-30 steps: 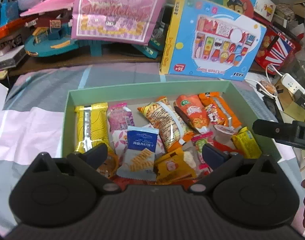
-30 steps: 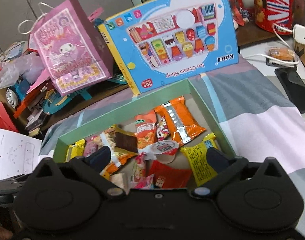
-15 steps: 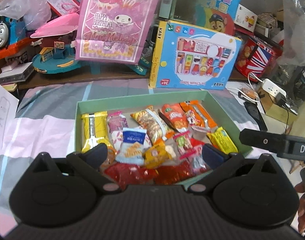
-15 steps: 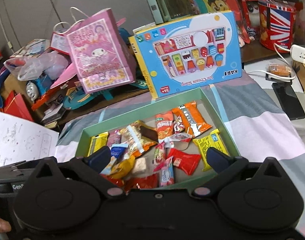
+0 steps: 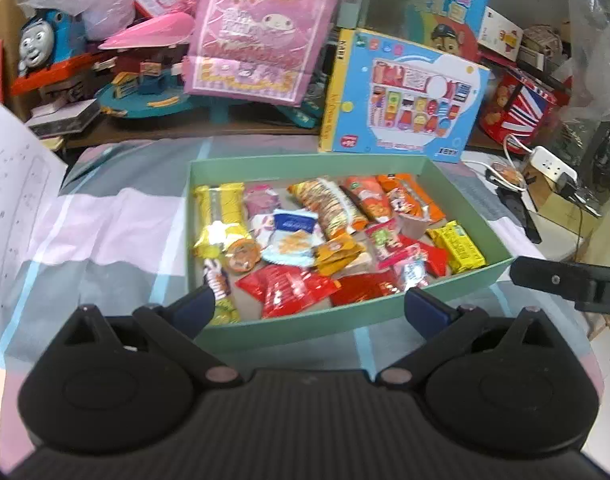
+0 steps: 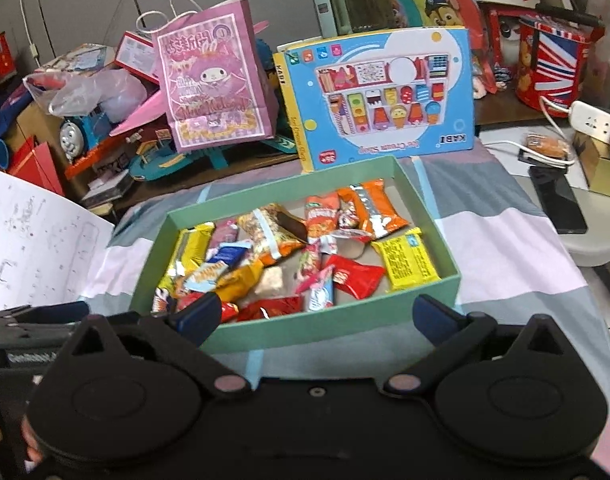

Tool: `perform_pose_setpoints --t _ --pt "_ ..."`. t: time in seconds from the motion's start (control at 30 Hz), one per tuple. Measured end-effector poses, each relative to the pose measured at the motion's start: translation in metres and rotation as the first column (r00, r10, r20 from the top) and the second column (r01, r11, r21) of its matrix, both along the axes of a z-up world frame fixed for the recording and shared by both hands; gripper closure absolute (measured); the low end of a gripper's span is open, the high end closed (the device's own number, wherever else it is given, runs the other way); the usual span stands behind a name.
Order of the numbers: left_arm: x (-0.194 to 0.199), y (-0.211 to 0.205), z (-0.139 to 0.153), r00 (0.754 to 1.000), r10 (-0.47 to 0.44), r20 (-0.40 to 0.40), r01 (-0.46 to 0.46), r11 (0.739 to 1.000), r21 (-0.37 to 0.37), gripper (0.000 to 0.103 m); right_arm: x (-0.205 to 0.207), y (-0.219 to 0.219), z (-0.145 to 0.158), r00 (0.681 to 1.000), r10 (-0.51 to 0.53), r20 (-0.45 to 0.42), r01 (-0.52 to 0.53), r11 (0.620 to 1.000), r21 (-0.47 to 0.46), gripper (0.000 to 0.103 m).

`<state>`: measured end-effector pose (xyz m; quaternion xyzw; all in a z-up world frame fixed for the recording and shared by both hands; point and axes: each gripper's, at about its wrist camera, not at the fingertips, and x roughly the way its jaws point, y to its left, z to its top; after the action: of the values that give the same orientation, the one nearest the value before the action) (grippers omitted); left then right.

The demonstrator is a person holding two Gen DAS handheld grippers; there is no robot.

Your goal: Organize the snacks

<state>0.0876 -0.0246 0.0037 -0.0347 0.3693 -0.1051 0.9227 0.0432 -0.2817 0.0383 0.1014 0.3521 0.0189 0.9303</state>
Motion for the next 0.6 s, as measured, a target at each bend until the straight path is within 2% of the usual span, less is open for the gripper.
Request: perform_pose_setpoints --t 0.1,0.3,0.6 --pt "-0.001 0.005 -0.009 0.999 0.016 -0.029 -0.017 1.000 -0.009 0.000 -0.002 0.001 -0.008 1.000 -0.013 -0.029 0.012 1.000 -0.015 0.000" --pt "0.001 0.004 -0.028 0.996 0.047 -0.073 -0.044 0.998 0.043 0.000 -0.004 0.000 -0.028 0.995 -0.020 -0.100 0.021 1.000 0.009 0.000" --pt "0.005 0.008 -0.052 0.988 0.076 -0.131 -0.068 0.995 0.067 0.000 0.002 -0.001 -0.050 0.985 -0.028 -0.172 0.028 1.000 -0.005 0.000"
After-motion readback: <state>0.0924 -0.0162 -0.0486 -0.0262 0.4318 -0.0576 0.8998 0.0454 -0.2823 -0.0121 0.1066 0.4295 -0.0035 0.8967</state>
